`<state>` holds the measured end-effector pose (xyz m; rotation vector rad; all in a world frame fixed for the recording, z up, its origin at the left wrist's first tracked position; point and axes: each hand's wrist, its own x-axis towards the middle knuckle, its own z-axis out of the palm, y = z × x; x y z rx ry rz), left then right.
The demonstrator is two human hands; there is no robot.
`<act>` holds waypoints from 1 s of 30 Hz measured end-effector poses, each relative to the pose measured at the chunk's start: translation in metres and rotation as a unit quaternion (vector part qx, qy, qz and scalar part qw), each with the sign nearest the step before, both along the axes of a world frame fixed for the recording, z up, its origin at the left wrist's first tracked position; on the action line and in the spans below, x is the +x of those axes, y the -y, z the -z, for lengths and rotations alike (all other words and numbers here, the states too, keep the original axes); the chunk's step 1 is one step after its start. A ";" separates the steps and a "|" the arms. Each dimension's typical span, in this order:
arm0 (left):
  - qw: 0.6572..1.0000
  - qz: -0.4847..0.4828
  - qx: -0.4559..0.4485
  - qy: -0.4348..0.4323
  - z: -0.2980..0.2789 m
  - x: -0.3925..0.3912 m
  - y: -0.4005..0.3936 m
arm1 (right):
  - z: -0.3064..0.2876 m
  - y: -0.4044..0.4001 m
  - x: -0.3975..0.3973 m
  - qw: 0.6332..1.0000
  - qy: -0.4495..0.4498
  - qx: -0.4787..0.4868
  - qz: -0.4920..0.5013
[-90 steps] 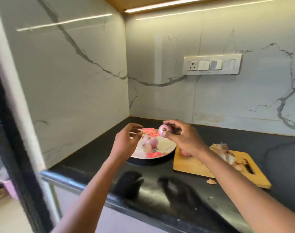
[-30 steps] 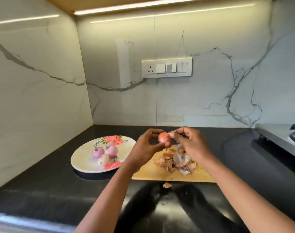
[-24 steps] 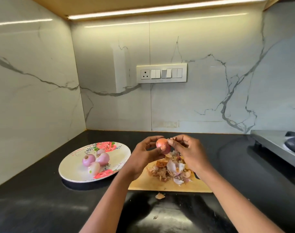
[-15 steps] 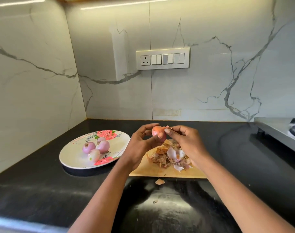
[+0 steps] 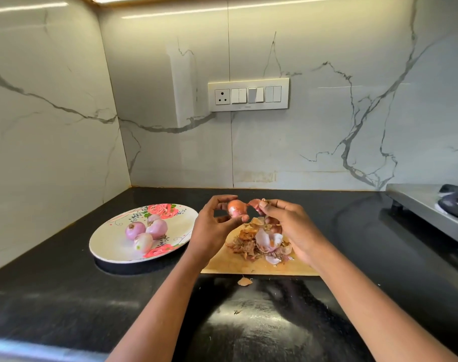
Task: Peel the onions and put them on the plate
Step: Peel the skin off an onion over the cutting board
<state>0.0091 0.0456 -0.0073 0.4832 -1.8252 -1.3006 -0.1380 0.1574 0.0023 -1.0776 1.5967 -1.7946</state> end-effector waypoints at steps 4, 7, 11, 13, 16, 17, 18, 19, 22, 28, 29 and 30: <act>1.000 -0.014 0.001 0.016 0.003 0.001 0.006 | 0.003 -0.004 -0.010 0.995 -0.085 0.015 0.054; 0.998 0.005 0.058 -0.010 0.003 0.003 0.009 | 0.009 -0.007 -0.017 0.944 -0.290 0.113 0.106; 0.990 0.047 0.127 -0.041 0.001 0.004 0.009 | 0.014 -0.005 -0.013 0.913 -0.372 0.129 0.104; 0.989 0.066 0.131 -0.037 0.001 0.003 0.009 | 0.011 -0.004 -0.011 0.924 -0.353 0.085 0.119; 0.988 0.087 0.123 -0.024 0.000 0.002 0.005 | 0.005 -0.007 -0.008 0.957 -0.279 0.028 0.078; 0.988 0.093 0.120 -0.022 0.000 0.002 0.003 | 0.003 -0.007 -0.006 0.960 -0.273 0.017 0.062; 0.988 0.098 0.115 -0.020 0.000 0.002 0.002 | 0.003 -0.007 -0.004 0.959 -0.279 0.008 0.052; 0.988 0.103 0.110 -0.019 0.000 0.001 0.001 | 0.004 -0.006 -0.002 0.958 -0.282 -0.002 0.051; 0.990 0.109 0.093 -0.017 0.001 0.002 0.002 | 0.007 -0.002 -0.001 0.963 -0.257 -0.037 0.076; 0.990 0.118 0.072 -0.017 0.003 0.002 0.003 | 0.008 0.000 -0.003 0.968 -0.230 -0.047 0.093; 0.991 0.119 0.065 -0.015 0.003 0.002 0.003 | 0.008 0.001 -0.002 0.966 -0.235 -0.043 0.102; 0.991 0.120 0.060 -0.013 0.003 0.002 0.002 | 0.009 0.001 -0.002 0.964 -0.239 -0.038 0.108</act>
